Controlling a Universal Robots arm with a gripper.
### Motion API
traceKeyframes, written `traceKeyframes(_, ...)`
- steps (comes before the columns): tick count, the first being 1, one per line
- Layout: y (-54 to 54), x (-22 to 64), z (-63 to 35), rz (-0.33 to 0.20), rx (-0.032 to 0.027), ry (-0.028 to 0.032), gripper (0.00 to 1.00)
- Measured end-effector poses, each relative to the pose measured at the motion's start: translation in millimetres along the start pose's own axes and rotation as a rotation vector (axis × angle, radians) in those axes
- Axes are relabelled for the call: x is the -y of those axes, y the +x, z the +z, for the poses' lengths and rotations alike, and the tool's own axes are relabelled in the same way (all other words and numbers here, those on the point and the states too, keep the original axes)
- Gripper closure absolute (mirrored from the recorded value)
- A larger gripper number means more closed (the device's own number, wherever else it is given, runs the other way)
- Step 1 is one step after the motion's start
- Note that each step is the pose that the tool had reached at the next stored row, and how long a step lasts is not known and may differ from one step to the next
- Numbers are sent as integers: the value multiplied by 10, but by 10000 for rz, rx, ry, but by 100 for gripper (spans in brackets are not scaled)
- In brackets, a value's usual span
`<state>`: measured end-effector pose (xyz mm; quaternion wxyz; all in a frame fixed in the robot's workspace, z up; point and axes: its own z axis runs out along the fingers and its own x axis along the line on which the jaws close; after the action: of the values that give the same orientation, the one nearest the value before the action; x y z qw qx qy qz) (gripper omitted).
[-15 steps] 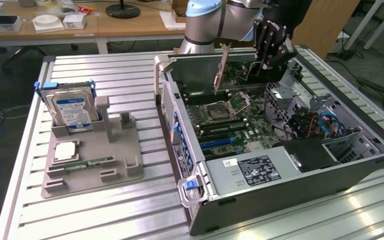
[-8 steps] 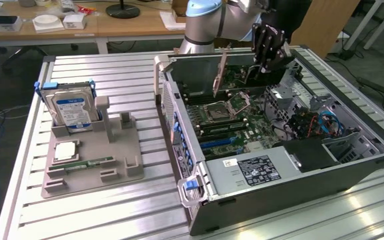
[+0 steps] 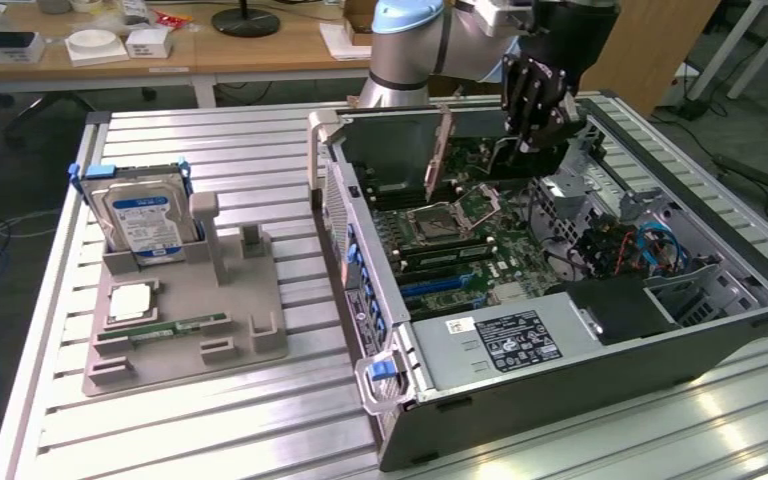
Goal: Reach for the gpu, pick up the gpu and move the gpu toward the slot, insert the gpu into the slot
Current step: 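Insert the gpu into the slot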
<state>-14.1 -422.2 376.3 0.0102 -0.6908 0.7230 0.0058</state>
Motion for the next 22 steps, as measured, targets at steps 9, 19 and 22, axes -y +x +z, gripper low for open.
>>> traceKeyframes(9, 4, -83, 22, -38, -47, 132, 74)
traceKeyframes(19, 34, -246, 78, -184, -47, 133, 74)
traceKeyframes(22, 77, -255, 81, -246, -46, 131, 74)
